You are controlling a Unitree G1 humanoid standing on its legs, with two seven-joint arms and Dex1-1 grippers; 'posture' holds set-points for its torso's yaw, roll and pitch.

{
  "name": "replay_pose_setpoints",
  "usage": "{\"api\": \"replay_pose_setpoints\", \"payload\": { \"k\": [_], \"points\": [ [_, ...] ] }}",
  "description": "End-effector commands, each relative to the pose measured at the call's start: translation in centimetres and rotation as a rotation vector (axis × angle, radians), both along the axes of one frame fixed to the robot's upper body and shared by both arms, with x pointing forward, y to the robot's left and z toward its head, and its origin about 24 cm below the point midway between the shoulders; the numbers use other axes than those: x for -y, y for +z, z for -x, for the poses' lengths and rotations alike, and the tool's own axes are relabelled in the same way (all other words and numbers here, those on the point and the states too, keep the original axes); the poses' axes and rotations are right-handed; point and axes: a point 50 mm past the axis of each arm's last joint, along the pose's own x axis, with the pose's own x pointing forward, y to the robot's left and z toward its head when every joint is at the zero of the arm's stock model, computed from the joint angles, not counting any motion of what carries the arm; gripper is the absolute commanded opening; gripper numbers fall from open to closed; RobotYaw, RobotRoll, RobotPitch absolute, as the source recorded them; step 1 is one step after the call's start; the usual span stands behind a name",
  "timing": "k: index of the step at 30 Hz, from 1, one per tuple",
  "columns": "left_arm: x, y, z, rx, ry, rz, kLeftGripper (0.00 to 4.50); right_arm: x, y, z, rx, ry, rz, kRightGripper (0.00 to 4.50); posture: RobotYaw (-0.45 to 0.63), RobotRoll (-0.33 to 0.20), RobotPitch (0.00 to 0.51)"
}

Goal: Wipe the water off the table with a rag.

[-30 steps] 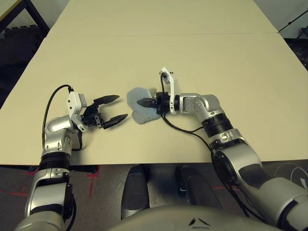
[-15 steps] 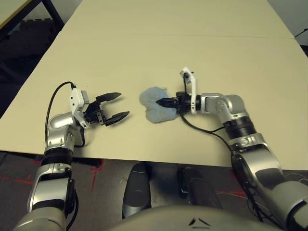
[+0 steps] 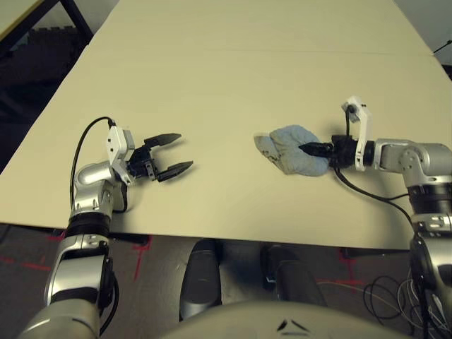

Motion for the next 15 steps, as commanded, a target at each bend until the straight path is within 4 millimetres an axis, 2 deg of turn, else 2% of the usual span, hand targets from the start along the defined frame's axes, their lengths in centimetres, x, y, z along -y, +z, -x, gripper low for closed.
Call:
{"api": "replay_pose_setpoints", "payload": {
  "k": [1, 5, 9, 12, 15],
  "points": [
    [0.7, -0.4, -0.1, -0.016, -0.027, -0.019, 4.50, 0.4, 2.9, -0.7, 0.102, -0.041, -0.113, 0.04, 0.18, 0.000, 0.187],
    [0.9, -0.4, -0.2, -0.013, -0.032, -0.018, 4.50, 1.5, 6.5, -1.8, 0.200, -0.112, -0.210, 0.04, 0.17, 0.000, 0.182],
    [1.0, -0.3, -0.3, -0.011, -0.034, -0.017, 4.50, 4.1, 9.5, -2.7, 0.287, -0.222, -0.208, 0.04, 0.16, 0.000, 0.180],
    [1.0, -0.3, -0.3, -0.009, -0.034, -0.016, 4.50, 6.2, 10.6, -2.8, 0.314, -0.283, -0.150, 0.04, 0.16, 0.000, 0.180],
    [1.0, -0.3, -0.4, -0.006, -0.031, -0.013, 4.50, 8.1, 10.4, -2.4, 0.296, -0.326, -0.070, 0.04, 0.16, 0.000, 0.180]
  ]
}}
